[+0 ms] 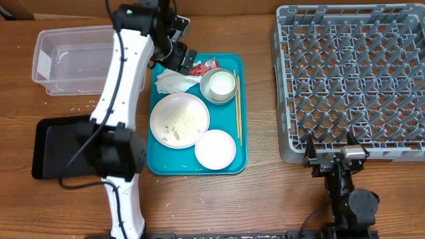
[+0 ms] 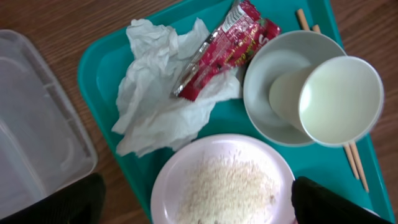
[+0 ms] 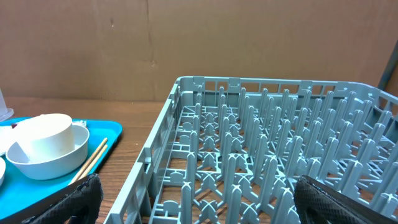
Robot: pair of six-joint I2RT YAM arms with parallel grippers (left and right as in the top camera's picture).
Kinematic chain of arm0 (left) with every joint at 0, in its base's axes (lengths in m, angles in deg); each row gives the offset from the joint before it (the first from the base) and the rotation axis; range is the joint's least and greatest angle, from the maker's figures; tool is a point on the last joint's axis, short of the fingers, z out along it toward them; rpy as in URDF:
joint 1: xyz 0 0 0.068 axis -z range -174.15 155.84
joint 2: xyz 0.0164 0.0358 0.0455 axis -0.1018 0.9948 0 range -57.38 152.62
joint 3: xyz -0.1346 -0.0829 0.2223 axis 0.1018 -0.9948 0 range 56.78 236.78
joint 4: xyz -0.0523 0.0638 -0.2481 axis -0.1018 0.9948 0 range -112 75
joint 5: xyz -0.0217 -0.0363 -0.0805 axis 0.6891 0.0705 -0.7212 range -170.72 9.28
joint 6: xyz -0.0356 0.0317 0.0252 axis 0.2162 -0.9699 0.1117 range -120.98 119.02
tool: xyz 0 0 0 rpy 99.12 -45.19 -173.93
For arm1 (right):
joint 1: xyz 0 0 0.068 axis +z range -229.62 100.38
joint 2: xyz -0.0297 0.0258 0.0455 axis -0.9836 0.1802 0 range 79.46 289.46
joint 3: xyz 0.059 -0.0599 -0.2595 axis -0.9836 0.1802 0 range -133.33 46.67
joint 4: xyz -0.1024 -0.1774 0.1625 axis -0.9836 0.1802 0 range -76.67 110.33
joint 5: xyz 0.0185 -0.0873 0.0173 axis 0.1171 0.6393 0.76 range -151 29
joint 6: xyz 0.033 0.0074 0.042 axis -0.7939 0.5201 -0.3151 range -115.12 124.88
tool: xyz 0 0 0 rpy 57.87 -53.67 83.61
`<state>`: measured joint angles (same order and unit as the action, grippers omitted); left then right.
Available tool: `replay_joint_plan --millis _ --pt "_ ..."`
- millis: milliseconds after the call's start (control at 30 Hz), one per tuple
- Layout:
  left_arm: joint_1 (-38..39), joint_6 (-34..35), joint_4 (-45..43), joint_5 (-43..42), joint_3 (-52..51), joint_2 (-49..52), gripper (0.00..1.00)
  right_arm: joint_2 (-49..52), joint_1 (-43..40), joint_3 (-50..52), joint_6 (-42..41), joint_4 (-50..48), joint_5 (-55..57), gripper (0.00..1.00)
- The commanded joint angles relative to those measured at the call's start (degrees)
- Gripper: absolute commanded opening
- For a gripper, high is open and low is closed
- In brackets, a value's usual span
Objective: Sort waste into correct bins and load items into the dishwasher
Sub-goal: 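Move the left gripper over the tray to the red wrapper, then grasp the red snack wrapper with the left gripper and lift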
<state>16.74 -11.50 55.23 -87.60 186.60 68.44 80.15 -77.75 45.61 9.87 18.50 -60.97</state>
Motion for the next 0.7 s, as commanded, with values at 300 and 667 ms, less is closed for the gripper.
replay_joint_plan --millis 300,667 --pt "0.0 12.8 -12.0 -1.5 1.5 14.0 0.68 -0.5 -0.2 0.6 0.4 -0.3 0.3 1.0" --pt "0.4 12.7 -13.2 -1.5 1.6 18.5 0.54 -0.5 -0.2 0.6 0.4 -0.3 0.3 1.0"
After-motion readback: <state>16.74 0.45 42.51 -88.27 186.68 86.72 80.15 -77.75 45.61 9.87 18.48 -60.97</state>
